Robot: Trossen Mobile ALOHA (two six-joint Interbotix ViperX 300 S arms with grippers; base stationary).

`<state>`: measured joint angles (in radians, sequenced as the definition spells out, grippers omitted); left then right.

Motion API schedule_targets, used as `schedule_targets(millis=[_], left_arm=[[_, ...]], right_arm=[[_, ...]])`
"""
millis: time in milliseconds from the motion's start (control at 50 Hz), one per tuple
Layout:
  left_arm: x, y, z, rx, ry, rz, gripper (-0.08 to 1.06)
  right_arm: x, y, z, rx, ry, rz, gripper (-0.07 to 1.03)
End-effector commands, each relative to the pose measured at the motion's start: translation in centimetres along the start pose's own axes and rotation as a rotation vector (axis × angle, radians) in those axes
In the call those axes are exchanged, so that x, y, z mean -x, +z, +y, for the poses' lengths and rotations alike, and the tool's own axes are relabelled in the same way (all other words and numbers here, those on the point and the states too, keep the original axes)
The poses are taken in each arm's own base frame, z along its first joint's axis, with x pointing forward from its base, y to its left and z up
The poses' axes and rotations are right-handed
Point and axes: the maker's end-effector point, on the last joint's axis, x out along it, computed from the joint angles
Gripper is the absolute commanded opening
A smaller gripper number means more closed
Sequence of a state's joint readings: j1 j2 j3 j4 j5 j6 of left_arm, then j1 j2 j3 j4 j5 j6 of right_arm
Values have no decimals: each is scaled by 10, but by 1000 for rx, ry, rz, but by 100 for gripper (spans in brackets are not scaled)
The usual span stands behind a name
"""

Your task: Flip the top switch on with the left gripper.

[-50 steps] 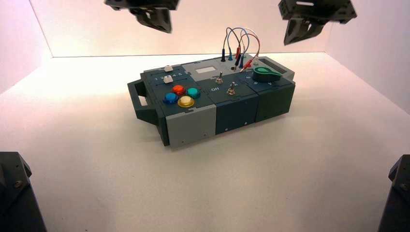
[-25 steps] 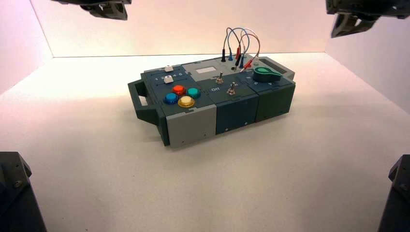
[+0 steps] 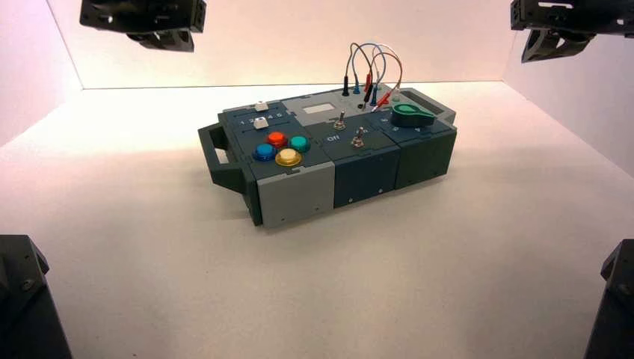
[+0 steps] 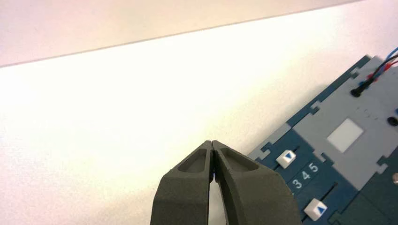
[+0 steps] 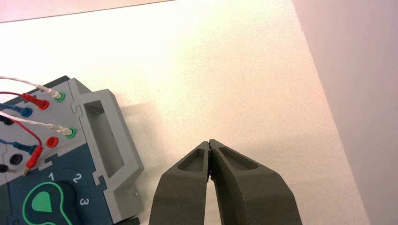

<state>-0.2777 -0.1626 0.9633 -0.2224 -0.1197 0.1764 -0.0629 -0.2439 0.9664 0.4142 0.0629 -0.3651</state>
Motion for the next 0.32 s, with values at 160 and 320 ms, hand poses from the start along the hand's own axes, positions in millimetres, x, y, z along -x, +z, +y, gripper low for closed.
schedule_targets(millis=[160,320], left_arm=[[-2,20,1,11,3,-46,-3],[-2,20,1,23,3,-46,-3]], right_arm=[[1,8,-1,-14,-3,-24,-2],[0,8,2,-10,3,-22,-2]])
